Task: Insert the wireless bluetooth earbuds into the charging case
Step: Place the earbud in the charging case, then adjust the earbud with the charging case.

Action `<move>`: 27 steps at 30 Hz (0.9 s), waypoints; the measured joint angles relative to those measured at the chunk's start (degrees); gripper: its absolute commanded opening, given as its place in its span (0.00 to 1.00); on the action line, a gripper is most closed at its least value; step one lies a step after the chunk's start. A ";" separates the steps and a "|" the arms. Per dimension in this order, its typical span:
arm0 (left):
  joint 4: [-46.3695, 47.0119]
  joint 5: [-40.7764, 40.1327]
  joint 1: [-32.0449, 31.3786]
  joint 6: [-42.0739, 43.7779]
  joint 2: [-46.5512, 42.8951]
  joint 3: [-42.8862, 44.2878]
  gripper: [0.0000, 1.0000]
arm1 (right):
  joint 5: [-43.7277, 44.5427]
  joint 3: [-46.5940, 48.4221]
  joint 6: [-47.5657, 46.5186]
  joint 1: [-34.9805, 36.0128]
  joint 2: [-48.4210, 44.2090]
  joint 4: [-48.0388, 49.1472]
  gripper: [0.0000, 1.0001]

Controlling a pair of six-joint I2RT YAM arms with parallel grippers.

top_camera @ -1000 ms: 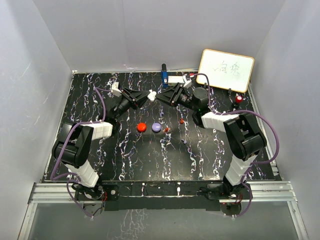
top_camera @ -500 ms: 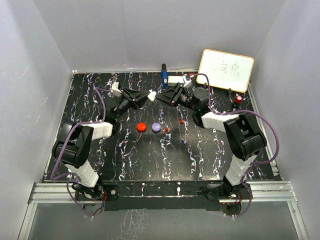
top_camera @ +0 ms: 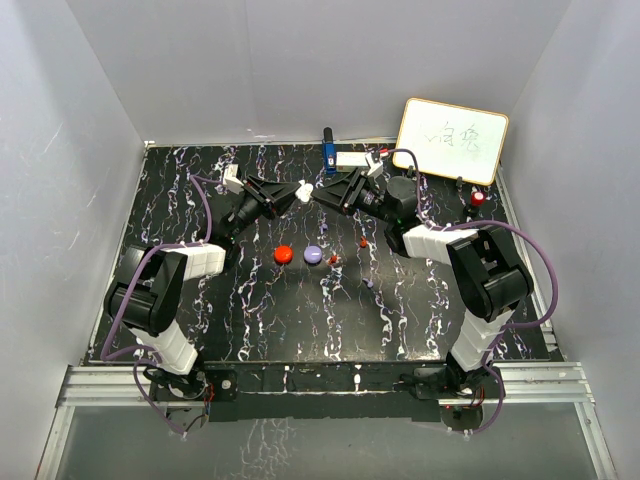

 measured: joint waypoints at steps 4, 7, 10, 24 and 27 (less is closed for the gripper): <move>0.02 0.00 0.00 -0.02 0.00 0.00 0.00 | 0.00 0.00 0.15 0.11 0.00 0.07 0.34; 0.02 0.00 0.00 -0.02 0.00 0.00 0.00 | 0.00 0.00 0.22 0.22 -0.02 0.07 0.34; 0.02 0.00 0.00 -0.02 0.00 0.00 0.00 | 0.02 0.00 0.33 0.48 -0.02 0.07 0.34; 0.17 0.00 0.00 -0.04 0.00 0.02 0.00 | 0.31 0.04 0.57 1.44 0.00 0.07 0.34; 0.26 0.00 0.00 -0.07 0.00 0.02 0.00 | 0.39 0.07 0.59 1.64 0.00 0.04 0.34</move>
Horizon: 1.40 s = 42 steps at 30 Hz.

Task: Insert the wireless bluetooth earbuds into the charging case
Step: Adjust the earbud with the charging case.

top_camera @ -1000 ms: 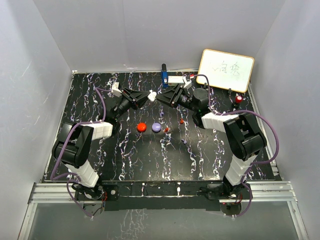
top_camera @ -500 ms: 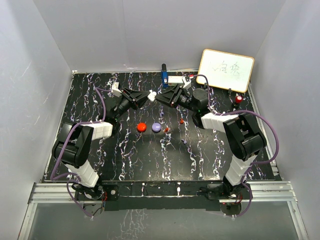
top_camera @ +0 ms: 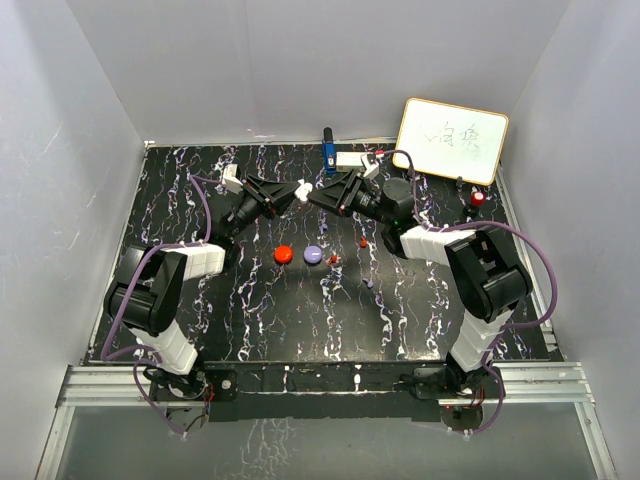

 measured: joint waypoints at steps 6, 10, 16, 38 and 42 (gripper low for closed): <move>0.17 0.00 0.00 -0.02 0.02 0.00 0.00 | 0.02 0.17 0.00 0.24 0.00 -0.02 0.38; 0.61 -0.04 0.00 -0.24 0.17 0.00 0.00 | 0.00 0.20 0.00 0.28 0.00 -0.11 0.43; 0.83 -0.26 0.00 -0.44 1.95 0.37 0.00 | 0.00 0.20 -0.04 0.33 0.00 -0.42 0.46; 0.55 -0.44 0.00 -0.42 2.08 0.70 0.00 | 0.94 0.02 -0.68 -3.06 -2.43 -3.72 0.49; 0.55 -0.42 0.00 -0.42 2.05 0.70 0.00 | 1.38 0.09 -1.73 -3.13 -2.43 -5.68 0.49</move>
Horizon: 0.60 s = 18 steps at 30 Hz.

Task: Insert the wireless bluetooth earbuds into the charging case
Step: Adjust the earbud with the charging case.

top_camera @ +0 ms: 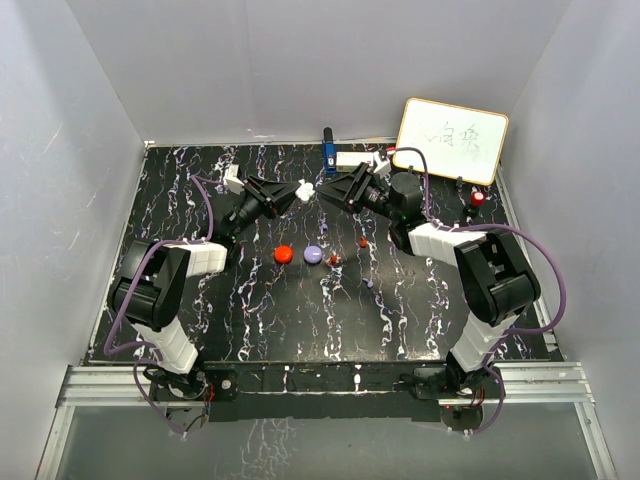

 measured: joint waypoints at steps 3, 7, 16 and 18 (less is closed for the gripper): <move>0.00 0.00 0.00 0.00 0.00 0.00 0.00 | 0.22 0.17 -0.66 0.00 0.02 -1.31 0.49; 0.00 0.00 0.00 0.00 -0.02 0.00 0.00 | 0.37 0.96 -1.38 0.00 0.09 -2.49 0.49; -0.07 0.02 0.00 -0.02 -0.74 -0.02 0.00 | 0.55 2.49 -1.57 0.00 2.01 -3.80 0.49; -0.13 0.02 0.00 0.00 -0.74 -0.02 0.00 | 0.59 2.49 -1.68 0.00 2.45 -4.59 0.49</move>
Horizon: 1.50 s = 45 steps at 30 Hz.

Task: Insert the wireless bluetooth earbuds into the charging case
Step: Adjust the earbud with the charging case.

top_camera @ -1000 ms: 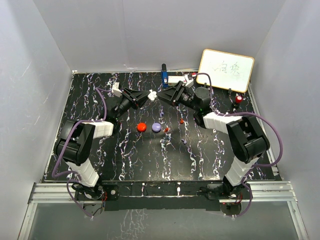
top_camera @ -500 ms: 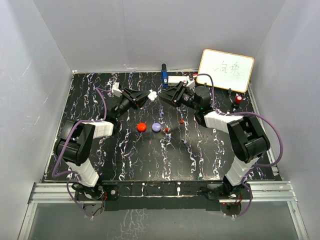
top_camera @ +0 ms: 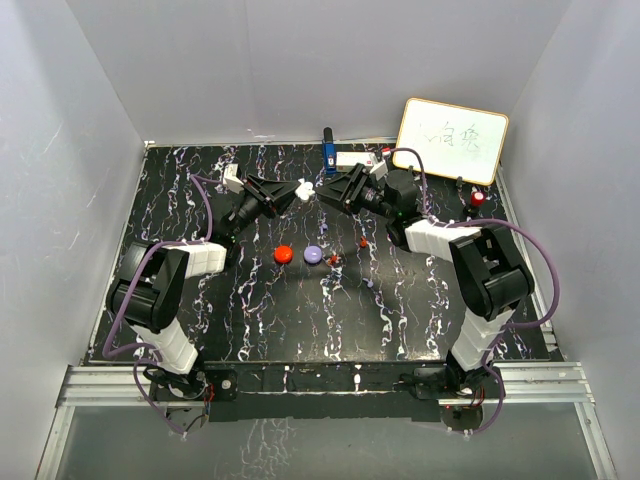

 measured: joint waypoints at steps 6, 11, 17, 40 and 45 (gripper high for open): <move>-0.26 0.02 0.00 0.00 -0.02 0.00 0.00 | 0.00 0.33 -0.07 0.00 0.35 -0.50 0.49; -0.37 0.02 0.00 0.00 -0.02 0.00 0.00 | -0.02 0.85 -0.09 0.00 0.37 -0.50 0.49; -0.37 0.02 0.00 0.00 -0.02 0.00 0.00 | -0.09 0.87 -0.07 0.00 0.37 -0.48 0.49; -0.26 -0.07 0.00 0.00 0.52 0.00 0.00 | -0.22 -1.11 0.20 0.42 -0.72 -0.52 0.49; -0.24 -0.07 0.00 0.00 0.57 0.00 0.00 | -0.22 -1.11 0.22 0.63 -1.66 -0.42 0.49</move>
